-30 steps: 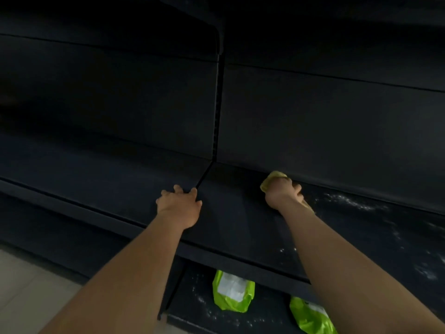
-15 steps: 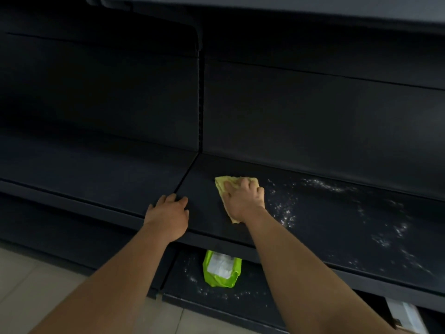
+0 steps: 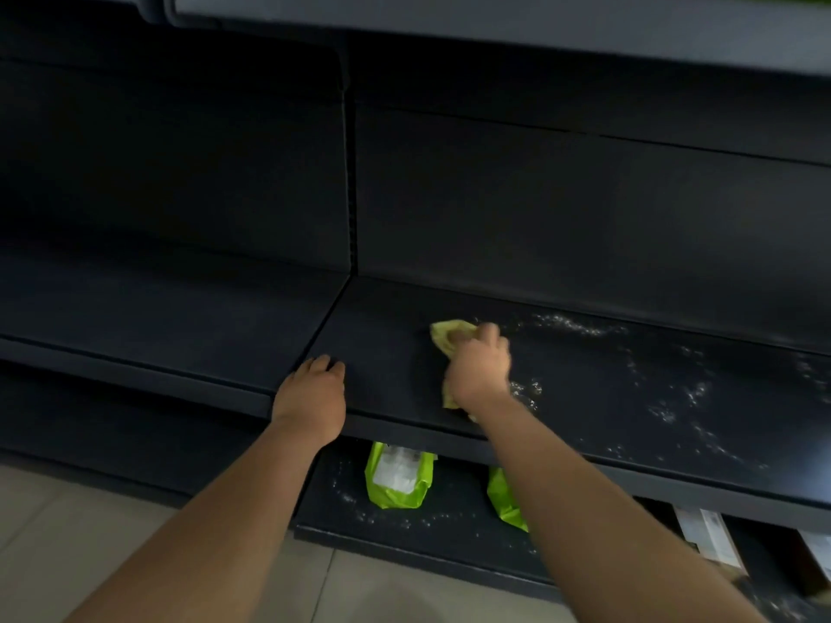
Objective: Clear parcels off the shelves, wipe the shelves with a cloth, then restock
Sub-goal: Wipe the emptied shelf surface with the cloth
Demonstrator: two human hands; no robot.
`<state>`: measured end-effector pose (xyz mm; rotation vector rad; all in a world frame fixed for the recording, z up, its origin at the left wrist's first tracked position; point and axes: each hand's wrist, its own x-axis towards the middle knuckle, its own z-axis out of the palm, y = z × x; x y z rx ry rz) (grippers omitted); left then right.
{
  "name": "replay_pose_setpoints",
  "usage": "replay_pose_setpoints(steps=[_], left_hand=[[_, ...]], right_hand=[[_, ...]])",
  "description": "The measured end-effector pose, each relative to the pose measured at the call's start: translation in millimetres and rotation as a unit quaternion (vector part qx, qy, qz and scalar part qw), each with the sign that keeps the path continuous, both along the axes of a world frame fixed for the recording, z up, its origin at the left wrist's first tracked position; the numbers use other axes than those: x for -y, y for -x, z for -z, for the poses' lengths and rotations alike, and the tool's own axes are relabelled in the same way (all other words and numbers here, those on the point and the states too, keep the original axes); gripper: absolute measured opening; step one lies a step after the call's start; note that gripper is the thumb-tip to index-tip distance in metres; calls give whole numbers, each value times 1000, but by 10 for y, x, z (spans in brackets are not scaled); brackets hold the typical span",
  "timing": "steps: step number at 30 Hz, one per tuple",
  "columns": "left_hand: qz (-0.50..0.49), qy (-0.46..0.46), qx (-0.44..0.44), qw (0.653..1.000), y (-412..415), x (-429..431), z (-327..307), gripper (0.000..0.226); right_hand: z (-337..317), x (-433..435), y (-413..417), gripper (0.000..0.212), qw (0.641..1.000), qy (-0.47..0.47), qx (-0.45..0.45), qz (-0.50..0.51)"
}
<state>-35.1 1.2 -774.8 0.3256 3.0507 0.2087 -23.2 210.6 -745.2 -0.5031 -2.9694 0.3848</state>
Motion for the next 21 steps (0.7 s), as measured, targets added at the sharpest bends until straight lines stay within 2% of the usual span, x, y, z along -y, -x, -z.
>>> replay_pose_setpoints(steps=[4,6,8,13,21], left_hand=[[7,-52,-15,999,-143,-113,35,41],[9,-50,-19,999,-166,-161,30,33],[0,-44,-12,999,-172,-194,11,29],[8,-43,-2,999,-209,-412,-56,41],[49,-30,24,998,-238,-828,-137,42]], right_hand=[[183,689,-34,54,991,-17,8,-130],[309,708,-68,63,987,-30,18,-156],[383,565,-109,63,986,-10,6,-164],[445,-11,-326,55,990,-27,-35,-133],[373,-1110,-713,60,999,-27,-7,-25]])
